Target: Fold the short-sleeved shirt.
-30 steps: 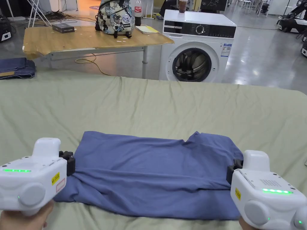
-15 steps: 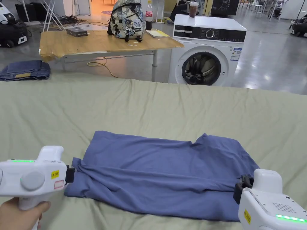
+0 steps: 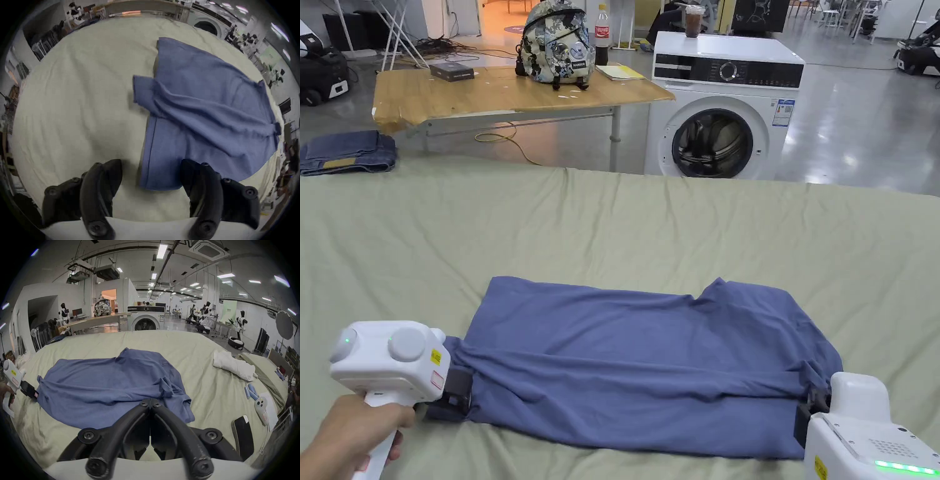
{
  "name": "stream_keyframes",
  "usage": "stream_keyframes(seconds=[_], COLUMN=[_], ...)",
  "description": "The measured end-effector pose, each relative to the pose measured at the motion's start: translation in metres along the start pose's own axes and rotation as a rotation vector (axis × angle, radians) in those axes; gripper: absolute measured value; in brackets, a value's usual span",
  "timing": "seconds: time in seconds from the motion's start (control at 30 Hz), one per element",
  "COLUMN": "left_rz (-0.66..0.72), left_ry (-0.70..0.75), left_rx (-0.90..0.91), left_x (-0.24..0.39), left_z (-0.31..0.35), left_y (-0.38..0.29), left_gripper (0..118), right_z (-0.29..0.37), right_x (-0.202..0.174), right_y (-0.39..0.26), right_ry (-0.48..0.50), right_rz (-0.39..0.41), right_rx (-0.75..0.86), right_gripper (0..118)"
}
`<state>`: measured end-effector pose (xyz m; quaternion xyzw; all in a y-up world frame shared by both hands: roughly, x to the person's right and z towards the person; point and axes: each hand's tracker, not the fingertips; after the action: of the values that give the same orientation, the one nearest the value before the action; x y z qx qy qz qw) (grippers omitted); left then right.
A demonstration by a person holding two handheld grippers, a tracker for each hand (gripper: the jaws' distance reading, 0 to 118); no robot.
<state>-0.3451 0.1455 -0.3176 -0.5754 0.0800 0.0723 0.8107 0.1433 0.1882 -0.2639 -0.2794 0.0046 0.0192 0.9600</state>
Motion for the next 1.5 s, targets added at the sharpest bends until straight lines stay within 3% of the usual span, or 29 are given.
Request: stream_keyframes(seconds=[0.07, 0.17, 0.23, 0.27, 0.47, 0.63, 0.67, 0.73, 0.77, 0.8, 1.03, 1.1, 1.13, 1.17, 1.2, 1.27, 1.5], left_rz=[-0.052, -0.052, -0.062, -0.047, 0.043, 0.041, 0.044, 0.04, 0.035, 0.03, 0.028, 0.029, 0.03, 0.03, 0.029, 0.024, 0.007], left_ry=[0.059, 0.027, 0.009, -0.052, -0.144, -0.175, -0.182, -0.191, -0.187, -0.183, -0.183, -0.183, -0.181, -0.181, -0.18, -0.174, -0.19], left_rx=[0.015, 0.037, 0.051, 0.056, 0.142, 0.2, 0.203, 0.224, 0.227, 0.232, 0.239, 0.238, 0.237, 0.236, 0.236, 0.239, 0.293], left_x=[0.013, 0.007, 0.003, -0.002, -0.025, -0.032, -0.032, -0.033, -0.032, -0.031, -0.031, -0.031, -0.03, -0.03, -0.031, -0.03, -0.031], left_z=[0.002, -0.003, -0.002, -0.002, 0.019, 0.039, 0.042, 0.046, 0.048, 0.05, 0.051, 0.05, 0.05, 0.049, 0.049, 0.049, 0.082], left_y=[-0.007, -0.004, -0.005, -0.005, -0.03, -0.05, -0.051, -0.054, -0.054, -0.053, -0.052, -0.053, -0.053, -0.054, -0.053, -0.053, -0.052], left_gripper=[71, 39, 9, 3, 1, 1, 1, 1, 1, 1, 1, 1, 1, 1, 1, 1, 1], right_z=[0.0, 0.0, -0.005, -0.007, -0.01, -0.025, -0.03, -0.046, -0.062, -0.07, -0.125, -0.126, -0.121, -0.105, -0.103, -0.095, -0.056], right_x=[0.001, 0.001, 0.004, 0.005, 0.024, 0.056, 0.062, 0.074, 0.082, 0.085, 0.081, 0.078, 0.074, 0.063, 0.062, 0.056, 0.071], right_y=[-0.001, -0.003, -0.007, -0.008, -0.004, 0.01, 0.012, 0.016, 0.018, 0.018, -0.002, -0.006, -0.004, -0.001, 0.0, 0.0, 0.028], right_ry=[0.001, 0.002, 0.007, 0.01, 0.006, 0.011, 0.011, 0.006, 0.021, 0.043, 0.054, 0.071, 0.056, 0.065, 0.133, 0.048, 0.071], right_rz=[0.0, 0.004, 0.006, 0.004, -0.011, -0.016, -0.031, -0.033, -0.024, -0.024, 0.052, 0.029, 0.044, 0.053, 0.036, 0.089, 0.056], right_rx=[-0.009, -0.022, -0.03, -0.035, -0.063, -0.188, -0.21, -0.275, -0.31, -0.338, -0.525, -0.506, -0.486, -0.483, -0.477, -0.473, -0.379], right_gripper=[0, 0, 0, 0, 0, 0, 6, 53, 69, 73, 69, 48, 44, 29, 5, 5, 5])
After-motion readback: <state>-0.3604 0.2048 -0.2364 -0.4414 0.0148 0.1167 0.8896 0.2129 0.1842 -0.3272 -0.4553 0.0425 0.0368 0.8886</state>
